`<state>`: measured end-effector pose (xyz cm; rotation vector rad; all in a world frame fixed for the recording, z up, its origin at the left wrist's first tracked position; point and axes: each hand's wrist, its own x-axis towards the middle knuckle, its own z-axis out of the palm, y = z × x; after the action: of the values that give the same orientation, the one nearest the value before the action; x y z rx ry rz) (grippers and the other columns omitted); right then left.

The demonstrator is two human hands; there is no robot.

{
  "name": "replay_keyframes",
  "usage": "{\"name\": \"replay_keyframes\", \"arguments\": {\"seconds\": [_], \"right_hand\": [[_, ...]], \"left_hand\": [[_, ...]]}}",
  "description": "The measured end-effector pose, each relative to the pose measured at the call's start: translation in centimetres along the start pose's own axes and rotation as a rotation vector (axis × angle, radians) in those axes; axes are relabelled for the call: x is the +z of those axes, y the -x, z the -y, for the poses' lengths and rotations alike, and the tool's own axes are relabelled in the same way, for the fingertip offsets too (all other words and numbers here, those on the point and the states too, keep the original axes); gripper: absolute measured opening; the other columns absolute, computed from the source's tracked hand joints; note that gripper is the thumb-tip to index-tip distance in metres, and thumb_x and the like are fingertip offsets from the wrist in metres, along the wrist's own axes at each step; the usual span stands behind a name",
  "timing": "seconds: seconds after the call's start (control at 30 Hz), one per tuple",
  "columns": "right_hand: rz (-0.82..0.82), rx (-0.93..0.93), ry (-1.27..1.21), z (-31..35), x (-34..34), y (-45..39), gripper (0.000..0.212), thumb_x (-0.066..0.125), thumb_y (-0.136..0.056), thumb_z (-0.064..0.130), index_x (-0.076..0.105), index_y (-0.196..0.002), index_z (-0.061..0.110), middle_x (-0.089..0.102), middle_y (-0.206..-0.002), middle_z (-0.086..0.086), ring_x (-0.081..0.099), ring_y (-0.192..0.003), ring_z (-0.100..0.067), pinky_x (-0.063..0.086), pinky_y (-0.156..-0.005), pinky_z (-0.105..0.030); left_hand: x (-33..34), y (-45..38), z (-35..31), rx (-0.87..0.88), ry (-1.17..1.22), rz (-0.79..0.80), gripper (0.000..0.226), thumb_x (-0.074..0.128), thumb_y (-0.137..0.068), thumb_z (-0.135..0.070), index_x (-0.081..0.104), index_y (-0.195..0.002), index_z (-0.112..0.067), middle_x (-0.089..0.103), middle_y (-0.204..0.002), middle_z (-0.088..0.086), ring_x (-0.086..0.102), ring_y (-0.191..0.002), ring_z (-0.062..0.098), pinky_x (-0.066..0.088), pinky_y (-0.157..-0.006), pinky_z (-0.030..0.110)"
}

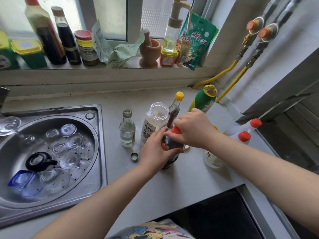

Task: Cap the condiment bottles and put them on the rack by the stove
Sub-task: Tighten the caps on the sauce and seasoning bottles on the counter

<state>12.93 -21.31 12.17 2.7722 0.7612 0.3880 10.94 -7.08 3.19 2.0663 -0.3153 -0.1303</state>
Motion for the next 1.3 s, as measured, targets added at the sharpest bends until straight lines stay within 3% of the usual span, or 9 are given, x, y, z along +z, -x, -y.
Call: {"name": "replay_keyframes", "arguments": {"seconds": [0.17,0.27,0.43,0.57,0.87,0.97,1.03,1.1,1.3], "right_hand": [[0.067,0.11,-0.115,-0.1,-1.6,0.9,0.06,0.035,-0.074,0.077,0.052,-0.078,0.02,0.062,-0.074,0.003,0.059,-0.068,-0.02,0.033,-0.06,-0.029],[0.165,0.123,-0.309,-0.8,-2.4,1.3,0.042,0.056,-0.081,0.057,0.059,-0.109,0.024,0.06,-0.09,0.005,0.059,-0.086,-0.018,0.041,-0.07,-0.031],[0.289,0.122,-0.458,-0.8,-2.8,1.0,0.034,0.066,-0.083,0.03,0.062,-0.117,0.026,0.05,-0.091,0.006,0.051,-0.083,-0.013,0.044,-0.073,-0.029],[0.345,0.089,-0.377,-0.7,-3.3,0.5,0.032,0.063,-0.085,0.036,0.063,-0.111,0.018,0.059,-0.096,-0.003,0.056,-0.088,-0.02,0.045,-0.074,-0.032],[0.335,0.227,0.006,-0.6,-3.3,-0.1,0.071,0.013,-0.084,0.072,0.054,-0.063,0.017,0.049,-0.062,0.002,0.057,-0.067,-0.021,0.033,-0.051,-0.026],[0.352,0.134,-0.299,-1.9,-3.6,0.6,0.058,0.04,-0.075,0.075,0.06,-0.108,0.03,0.059,-0.092,0.007,0.058,-0.085,-0.014,0.045,-0.067,-0.03],[0.418,0.049,-0.451,-1.8,-3.4,0.7,0.044,0.064,-0.079,0.048,0.057,-0.119,0.03,0.055,-0.098,0.006,0.056,-0.088,-0.014,0.046,-0.073,-0.03],[0.402,0.03,-0.44,-1.7,-2.9,0.6,0.035,0.066,-0.082,0.032,0.06,-0.116,0.023,0.058,-0.098,0.001,0.057,-0.09,-0.018,0.046,-0.074,-0.03],[0.322,0.03,-0.271,-1.9,-2.0,1.1,0.039,0.057,-0.085,0.049,0.061,-0.084,0.011,0.052,-0.075,0.001,0.053,-0.071,-0.021,0.039,-0.06,-0.031]], "left_hand": [[0.0,0.0,-0.1,-0.01,-0.007,0.001,0.088,0.076,-0.061,-0.056,0.042,-0.136,-0.024,0.051,-0.136,-0.006,0.044,-0.127,0.011,0.042,-0.102,0.034],[0.2,0.0,0.0,-0.006,-0.015,-0.009,0.087,0.077,-0.06,-0.057,0.044,-0.134,-0.025,0.053,-0.132,-0.007,0.046,-0.125,0.01,0.044,-0.1,0.033],[0.3,0.0,0.0,-0.017,-0.019,0.006,0.093,0.065,-0.053,-0.071,0.043,-0.134,-0.03,0.052,-0.132,-0.012,0.045,-0.125,0.007,0.046,-0.098,0.037],[0.3,0.2,0.0,-0.009,-0.027,0.005,0.092,0.066,-0.054,-0.071,0.043,-0.133,-0.03,0.052,-0.132,-0.012,0.046,-0.123,0.008,0.047,-0.097,0.037],[0.2,0.2,-0.1,-0.008,-0.023,-0.002,0.084,0.076,-0.06,-0.057,0.044,-0.133,-0.029,0.055,-0.126,-0.008,0.049,-0.118,0.01,0.046,-0.095,0.033],[0.2,0.0,0.0,-0.013,-0.022,0.009,0.086,0.074,-0.058,-0.062,0.044,-0.132,-0.03,0.055,-0.127,-0.01,0.048,-0.12,0.009,0.046,-0.096,0.035],[0.2,0.1,0.1,-0.015,-0.008,0.009,0.089,0.073,-0.057,-0.064,0.043,-0.134,-0.03,0.054,-0.129,-0.01,0.046,-0.122,0.008,0.045,-0.097,0.035],[0.2,0.1,0.0,-0.014,-0.003,0.002,0.089,0.074,-0.058,-0.061,0.043,-0.134,-0.029,0.053,-0.13,-0.01,0.046,-0.123,0.008,0.045,-0.098,0.034],[-0.1,0.1,0.0,0.011,0.001,-0.007,0.082,0.077,-0.06,-0.056,0.047,-0.13,-0.028,0.056,-0.127,-0.008,0.048,-0.12,0.011,0.045,-0.097,0.032]]}}
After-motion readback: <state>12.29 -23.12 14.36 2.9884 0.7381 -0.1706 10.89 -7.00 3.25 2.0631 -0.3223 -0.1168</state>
